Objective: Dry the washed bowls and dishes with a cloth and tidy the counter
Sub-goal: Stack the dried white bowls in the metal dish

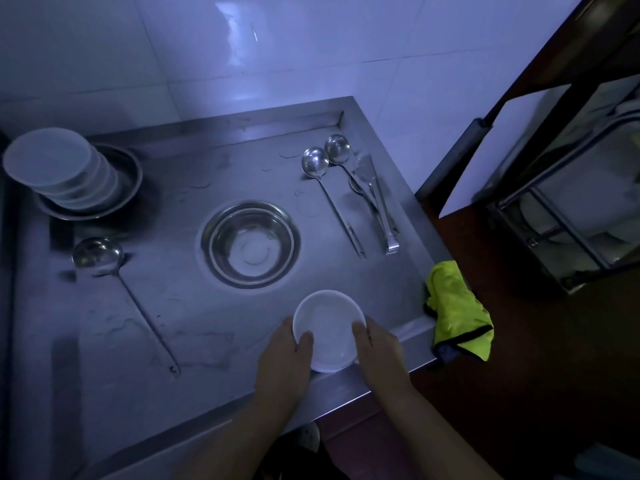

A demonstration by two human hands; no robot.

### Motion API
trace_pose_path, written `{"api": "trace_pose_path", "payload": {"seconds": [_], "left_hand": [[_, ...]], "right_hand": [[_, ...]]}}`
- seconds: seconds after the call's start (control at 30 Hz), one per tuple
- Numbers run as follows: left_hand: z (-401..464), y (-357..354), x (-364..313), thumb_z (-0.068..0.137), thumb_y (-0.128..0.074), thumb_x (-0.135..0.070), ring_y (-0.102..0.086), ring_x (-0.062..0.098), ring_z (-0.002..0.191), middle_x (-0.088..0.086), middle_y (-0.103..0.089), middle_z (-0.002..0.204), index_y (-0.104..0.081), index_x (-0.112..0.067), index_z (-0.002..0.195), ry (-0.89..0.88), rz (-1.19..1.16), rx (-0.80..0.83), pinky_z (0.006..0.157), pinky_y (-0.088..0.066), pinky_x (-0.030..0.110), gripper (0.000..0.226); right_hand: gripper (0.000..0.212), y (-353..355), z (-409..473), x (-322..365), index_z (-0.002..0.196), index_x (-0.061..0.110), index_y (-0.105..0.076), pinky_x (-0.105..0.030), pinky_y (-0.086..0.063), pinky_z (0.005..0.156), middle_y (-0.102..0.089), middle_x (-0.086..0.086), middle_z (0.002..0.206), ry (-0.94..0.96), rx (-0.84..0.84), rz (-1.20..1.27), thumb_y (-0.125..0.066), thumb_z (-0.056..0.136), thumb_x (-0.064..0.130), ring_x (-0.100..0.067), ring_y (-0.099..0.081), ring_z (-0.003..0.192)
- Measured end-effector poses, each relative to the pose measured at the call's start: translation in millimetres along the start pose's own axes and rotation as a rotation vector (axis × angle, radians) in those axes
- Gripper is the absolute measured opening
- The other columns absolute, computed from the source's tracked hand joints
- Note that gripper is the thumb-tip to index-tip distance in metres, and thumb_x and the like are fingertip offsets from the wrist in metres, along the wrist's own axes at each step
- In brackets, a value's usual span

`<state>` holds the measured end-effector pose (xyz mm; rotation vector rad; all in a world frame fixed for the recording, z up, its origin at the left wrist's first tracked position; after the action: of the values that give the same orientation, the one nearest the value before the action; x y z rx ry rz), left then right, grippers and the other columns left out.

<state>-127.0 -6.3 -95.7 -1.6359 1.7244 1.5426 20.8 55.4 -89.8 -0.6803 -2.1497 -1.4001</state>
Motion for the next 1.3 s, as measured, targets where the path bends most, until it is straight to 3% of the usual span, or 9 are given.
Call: {"api": "trace_pose_path", "payload": {"seconds": [0.13, 0.27, 0.33, 0.57, 0.73, 0.83, 0.93, 1.13, 1.3], "left_hand": [[3, 3, -1, 0.093, -0.046, -0.019, -0.054, 0.014, 0.098, -0.002, -0.061, 0.111, -0.055, -0.021, 0.119, 0.024, 0.01, -0.041, 0.076, -0.031, 0.02, 0.027], [14, 30, -7, 0.093, -0.046, -0.019, -0.053, 0.013, 0.099, -0.002, -0.06, 0.113, -0.054, -0.022, 0.123, 0.006, -0.032, -0.084, 0.077, -0.031, 0.019, 0.031], [24, 53, -10, 0.093, -0.046, -0.021, -0.054, 0.017, 0.1, -0.001, -0.06, 0.113, -0.054, -0.022, 0.124, -0.003, -0.038, -0.122, 0.079, -0.032, 0.021, 0.032], [58, 158, -14, 0.087, -0.036, -0.036, -0.052, 0.015, 0.092, -0.001, -0.06, 0.108, -0.054, -0.023, 0.119, -0.028, -0.073, -0.272, 0.076, -0.035, 0.026, 0.04], [85, 250, -15, 0.093, -0.042, -0.024, -0.055, 0.02, 0.093, 0.0, -0.06, 0.102, -0.056, -0.02, 0.118, -0.065, -0.116, -0.419, 0.075, -0.039, 0.03, 0.028], [109, 313, -13, 0.093, -0.041, -0.027, -0.058, 0.023, 0.083, 0.002, -0.063, 0.095, -0.057, -0.026, 0.108, -0.064, -0.113, -0.506, 0.07, -0.045, 0.033, 0.022], [138, 368, -12, 0.092, -0.039, -0.027, -0.058, 0.026, 0.082, 0.008, -0.064, 0.096, -0.057, -0.021, 0.101, -0.052, -0.085, -0.56, 0.068, -0.043, 0.032, 0.02], [197, 435, -1, 0.094, -0.038, -0.02, -0.054, 0.036, 0.1, 0.02, -0.057, 0.104, -0.054, -0.002, 0.105, 0.007, -0.048, -0.554, 0.078, -0.039, 0.037, 0.027], [235, 446, 22, 0.095, -0.039, -0.023, -0.057, 0.038, 0.1, 0.021, -0.062, 0.108, -0.057, 0.0, 0.109, 0.092, -0.022, -0.507, 0.074, -0.036, 0.03, 0.032]], "right_hand": [[0.03, -3, 2, 8, 0.071, 0.026, -0.05, -0.026, -0.025, 0.055, -0.047, 0.007, 0.057, 0.034, -0.05, -0.019, -0.042, 0.1, 0.026, -0.016, -0.047, 0.06], [0.041, -6, 7, 43, 0.06, 0.03, -0.041, -0.017, -0.032, 0.05, -0.044, 0.009, 0.053, 0.132, -0.079, -0.013, -0.043, 0.101, 0.021, -0.004, -0.046, 0.052], [0.037, -9, 13, 69, 0.064, 0.027, -0.045, -0.012, -0.035, 0.05, -0.045, 0.011, 0.056, 0.171, -0.074, -0.018, -0.042, 0.101, 0.021, -0.001, -0.047, 0.053], [0.035, -47, 36, 179, 0.085, 0.009, -0.063, -0.033, -0.043, 0.06, -0.061, -0.007, 0.072, 0.343, -0.027, -0.041, -0.038, 0.101, 0.027, -0.025, -0.058, 0.069], [0.033, -85, 54, 275, 0.077, 0.015, -0.058, -0.027, -0.028, 0.059, -0.05, 0.003, 0.065, 0.483, -0.022, -0.008, -0.039, 0.102, 0.025, -0.02, -0.048, 0.063], [0.036, -115, 65, 340, 0.089, 0.01, -0.064, -0.034, -0.042, 0.063, -0.063, -0.009, 0.076, 0.573, 0.009, 0.01, -0.036, 0.102, 0.028, -0.028, -0.058, 0.071], [0.039, -143, 82, 398, 0.084, 0.01, -0.06, -0.039, -0.047, 0.069, -0.065, -0.016, 0.079, 0.634, 0.015, 0.002, -0.032, 0.102, 0.029, -0.033, -0.059, 0.076], [0.041, -193, 121, 468, 0.063, 0.014, -0.039, -0.031, -0.031, 0.062, -0.049, -0.001, 0.065, 0.623, 0.061, -0.094, -0.028, 0.102, 0.025, -0.026, -0.048, 0.07], [0.042, -221, 144, 479, 0.073, 0.01, -0.049, -0.031, -0.035, 0.065, -0.054, -0.006, 0.074, 0.572, 0.053, -0.135, -0.026, 0.103, 0.028, -0.026, -0.05, 0.073]]}}
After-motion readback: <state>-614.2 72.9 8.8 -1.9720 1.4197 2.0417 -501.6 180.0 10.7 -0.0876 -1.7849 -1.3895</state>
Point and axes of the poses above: each hand's wrist, its own z-axis towards the middle knuckle, its own y-axis out of the back of the hand, x = y × z, the point moved 2 cm from there along z, towards the middle knuckle
